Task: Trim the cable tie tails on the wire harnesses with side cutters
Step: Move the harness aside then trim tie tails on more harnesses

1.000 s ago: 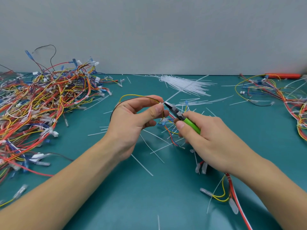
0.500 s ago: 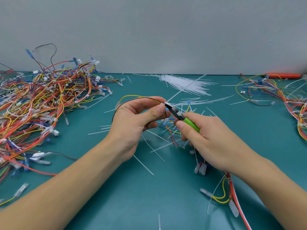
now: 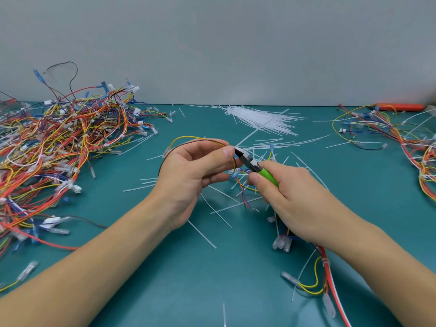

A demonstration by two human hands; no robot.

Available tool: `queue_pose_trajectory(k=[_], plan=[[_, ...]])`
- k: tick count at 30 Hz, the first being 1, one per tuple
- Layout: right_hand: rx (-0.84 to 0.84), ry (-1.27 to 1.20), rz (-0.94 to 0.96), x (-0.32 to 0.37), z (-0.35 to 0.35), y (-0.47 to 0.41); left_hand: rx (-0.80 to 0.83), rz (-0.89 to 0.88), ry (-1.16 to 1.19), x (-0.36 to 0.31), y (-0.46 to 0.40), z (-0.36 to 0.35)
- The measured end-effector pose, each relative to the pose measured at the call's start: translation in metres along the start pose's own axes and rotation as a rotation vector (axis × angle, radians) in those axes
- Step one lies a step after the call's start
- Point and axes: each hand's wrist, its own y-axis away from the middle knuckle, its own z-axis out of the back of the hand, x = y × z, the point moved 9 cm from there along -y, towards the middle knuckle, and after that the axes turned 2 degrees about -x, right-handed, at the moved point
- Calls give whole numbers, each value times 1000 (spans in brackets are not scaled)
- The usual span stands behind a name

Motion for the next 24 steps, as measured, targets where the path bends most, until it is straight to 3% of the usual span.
queue_pose_trajectory(k=[12, 16, 19, 24], plan=[[-58, 8, -33, -7, 2, -1, -20, 11, -21, 2, -4, 6], [-89, -299, -90, -15, 6, -5, -63, 17, 4, 1, -7, 15], [-201, -593, -190, -30, 21, -9, -93, 23, 35, 0, -10, 22], [-345, -706, -305, -56, 48, -9, -214, 28, -6, 0, -16, 44]])
